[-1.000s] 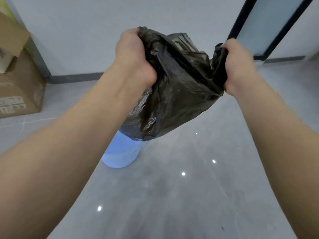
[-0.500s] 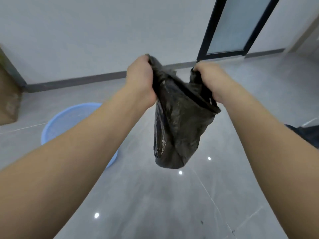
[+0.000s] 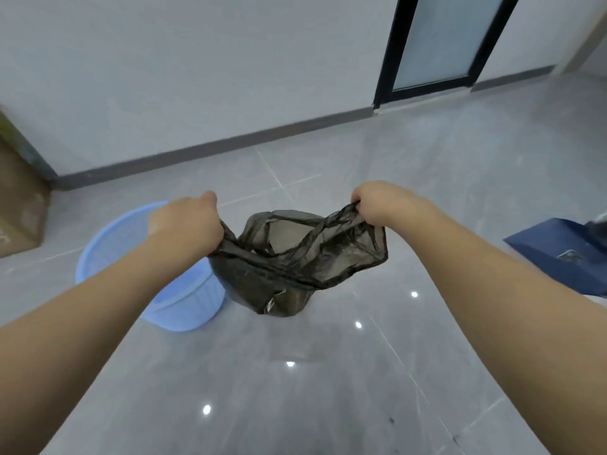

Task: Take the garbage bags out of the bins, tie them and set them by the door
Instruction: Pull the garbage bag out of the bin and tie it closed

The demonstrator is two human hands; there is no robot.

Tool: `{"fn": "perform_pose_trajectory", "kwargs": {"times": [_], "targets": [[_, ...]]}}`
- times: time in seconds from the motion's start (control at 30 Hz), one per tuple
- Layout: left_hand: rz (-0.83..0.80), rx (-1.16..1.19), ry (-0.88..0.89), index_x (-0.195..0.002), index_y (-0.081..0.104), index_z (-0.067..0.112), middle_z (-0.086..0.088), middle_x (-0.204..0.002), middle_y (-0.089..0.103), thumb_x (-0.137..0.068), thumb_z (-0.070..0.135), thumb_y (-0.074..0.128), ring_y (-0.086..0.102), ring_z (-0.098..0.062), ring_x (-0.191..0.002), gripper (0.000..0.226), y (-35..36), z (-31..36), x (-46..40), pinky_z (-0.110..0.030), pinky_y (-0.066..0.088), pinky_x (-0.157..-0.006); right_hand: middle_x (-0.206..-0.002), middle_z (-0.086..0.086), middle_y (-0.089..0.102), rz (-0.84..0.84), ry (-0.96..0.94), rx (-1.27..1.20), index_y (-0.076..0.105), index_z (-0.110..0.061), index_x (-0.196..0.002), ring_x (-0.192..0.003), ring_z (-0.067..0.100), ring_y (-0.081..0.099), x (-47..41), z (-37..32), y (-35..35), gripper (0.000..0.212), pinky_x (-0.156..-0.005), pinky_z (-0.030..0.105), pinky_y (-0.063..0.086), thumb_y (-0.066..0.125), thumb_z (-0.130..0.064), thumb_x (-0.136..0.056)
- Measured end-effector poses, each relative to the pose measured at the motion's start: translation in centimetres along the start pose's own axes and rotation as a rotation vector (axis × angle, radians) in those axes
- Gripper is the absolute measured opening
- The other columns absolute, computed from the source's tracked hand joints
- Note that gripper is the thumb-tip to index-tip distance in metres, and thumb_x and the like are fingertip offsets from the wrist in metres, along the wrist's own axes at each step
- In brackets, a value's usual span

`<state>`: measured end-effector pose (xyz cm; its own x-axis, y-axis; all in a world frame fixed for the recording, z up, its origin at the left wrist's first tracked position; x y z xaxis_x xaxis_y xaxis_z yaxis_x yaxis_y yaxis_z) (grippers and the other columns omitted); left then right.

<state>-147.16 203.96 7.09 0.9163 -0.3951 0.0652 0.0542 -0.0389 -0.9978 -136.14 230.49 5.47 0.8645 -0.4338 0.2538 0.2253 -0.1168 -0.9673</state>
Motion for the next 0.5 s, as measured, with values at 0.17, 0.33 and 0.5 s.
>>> {"fn": "perform_pose_trajectory", "kwargs": {"times": [0.17,0.33,0.5], "targets": [[0.038,-0.239,0.227,-0.125,0.051,0.016,-0.014,-0.133,0.046,-0.084,0.03,0.049,0.039,-0.036,-0.125,0.044,-0.4,3.0,0.2,-0.044,0.032,-0.103,-0.119,0.007,0.062,-0.057,-0.001,0.194,0.063,-0.018,-0.118,-0.104,0.03,0.06,0.3,0.0,2.3,0.035,-0.078,0.033,0.046,0.048,-0.004,-0.089],[-0.302,-0.207,0.449,-0.154,0.0,0.029,-0.007,-0.163,0.001,-0.062,0.08,0.053,-0.011,-0.027,-0.149,0.118,6.1,7.0,1.6,-0.055,-0.018,-0.115,-0.108,0.005,0.061,-0.058,-0.014,0.243,0.062,-0.016,-0.116,-0.091,0.028,0.057,0.9,-0.3,2.2,0.032,-0.075,0.032,0.045,0.046,-0.007,-0.089],[0.024,-0.429,0.472,-0.131,0.043,0.012,-0.004,-0.097,0.063,-0.083,0.033,0.052,0.039,-0.032,-0.122,0.053,6.4,8.3,0.8,-0.062,0.0,-0.114,-0.131,0.008,0.053,-0.263,-0.052,0.108,0.029,-0.018,-0.144,-0.12,0.033,0.047,2.3,-2.0,5.7,0.071,-0.102,0.044,0.034,0.051,-0.045,-0.082]]}}
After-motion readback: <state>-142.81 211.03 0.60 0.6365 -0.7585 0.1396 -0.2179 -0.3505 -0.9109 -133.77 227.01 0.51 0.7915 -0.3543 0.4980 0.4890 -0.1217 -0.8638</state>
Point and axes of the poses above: each hand's wrist, its own x-axis away from the middle knuckle, its own y-axis out of the palm, z = x × y, the point moved 10 cm from there along -x, towards the middle knuckle
